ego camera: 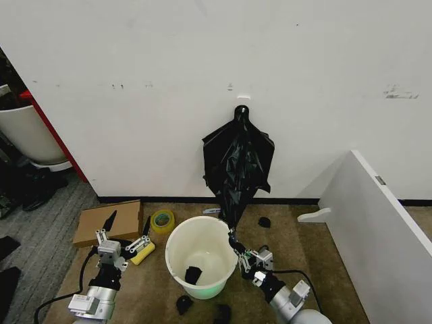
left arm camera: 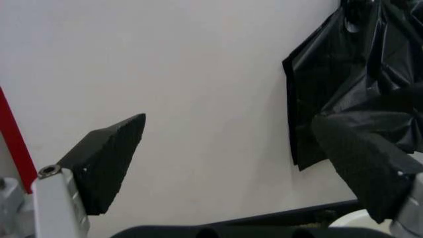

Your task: Place the garbage bag over the trash bin.

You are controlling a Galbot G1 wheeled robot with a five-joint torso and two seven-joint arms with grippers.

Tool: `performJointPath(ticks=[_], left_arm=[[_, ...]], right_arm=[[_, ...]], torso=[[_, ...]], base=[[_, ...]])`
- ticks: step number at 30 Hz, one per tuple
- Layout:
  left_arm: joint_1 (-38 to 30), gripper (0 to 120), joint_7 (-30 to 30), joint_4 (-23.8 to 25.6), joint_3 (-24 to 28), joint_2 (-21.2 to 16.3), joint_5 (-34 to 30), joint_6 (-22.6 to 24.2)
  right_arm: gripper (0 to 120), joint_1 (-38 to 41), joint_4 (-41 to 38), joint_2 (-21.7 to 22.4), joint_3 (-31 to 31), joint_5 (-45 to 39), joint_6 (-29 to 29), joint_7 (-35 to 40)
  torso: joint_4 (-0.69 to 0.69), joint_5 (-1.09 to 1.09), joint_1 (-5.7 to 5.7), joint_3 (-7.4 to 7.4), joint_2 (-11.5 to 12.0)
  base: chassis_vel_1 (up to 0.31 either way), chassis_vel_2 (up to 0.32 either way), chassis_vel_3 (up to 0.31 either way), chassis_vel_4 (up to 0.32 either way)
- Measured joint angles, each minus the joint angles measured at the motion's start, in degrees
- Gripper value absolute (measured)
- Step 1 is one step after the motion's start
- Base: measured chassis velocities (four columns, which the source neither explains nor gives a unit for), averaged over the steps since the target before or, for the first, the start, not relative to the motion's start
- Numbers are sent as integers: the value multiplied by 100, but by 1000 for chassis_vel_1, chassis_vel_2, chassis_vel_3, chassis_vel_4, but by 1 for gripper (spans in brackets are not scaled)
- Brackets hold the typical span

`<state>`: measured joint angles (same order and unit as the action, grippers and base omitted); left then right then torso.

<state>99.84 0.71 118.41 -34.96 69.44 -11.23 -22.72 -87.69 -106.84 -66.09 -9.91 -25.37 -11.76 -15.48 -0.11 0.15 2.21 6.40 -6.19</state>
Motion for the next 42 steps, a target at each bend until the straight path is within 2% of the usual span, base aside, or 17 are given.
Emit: performJointPath(ticks=[18, 25, 29, 34, 42], left_arm=[[-38, 99, -2, -34, 20, 8, 16, -1], [-73, 99, -2, -14, 76, -86, 39, 45], [-182, 99, -3, 13, 152, -289, 32, 141], [-371, 99, -17, 95, 379, -548, -52, 303], [-1011, 99, -62, 371, 1016, -1606, -600, 828]], right_arm=[[0, -20, 33, 12, 23, 46, -52, -12], [0, 180, -229, -62, -20, -314, 92, 214], [0, 364, -411, -135, -63, -587, 236, 427], [0, 525, -458, -198, -85, -508, 295, 550], [0, 705, -369, -243, -132, 117, 280, 649]], torso=[[0, 0, 0, 0, 0], [0, 0, 0, 0, 0], [1, 0, 0, 1, 0], [0, 0, 0, 1, 0], [-1, -1, 0, 1, 0]], base=[[0, 0, 0, 0], [0, 0, 0, 0], [0, 0, 0, 0], [0, 0, 0, 0], [0, 0, 0, 0]])
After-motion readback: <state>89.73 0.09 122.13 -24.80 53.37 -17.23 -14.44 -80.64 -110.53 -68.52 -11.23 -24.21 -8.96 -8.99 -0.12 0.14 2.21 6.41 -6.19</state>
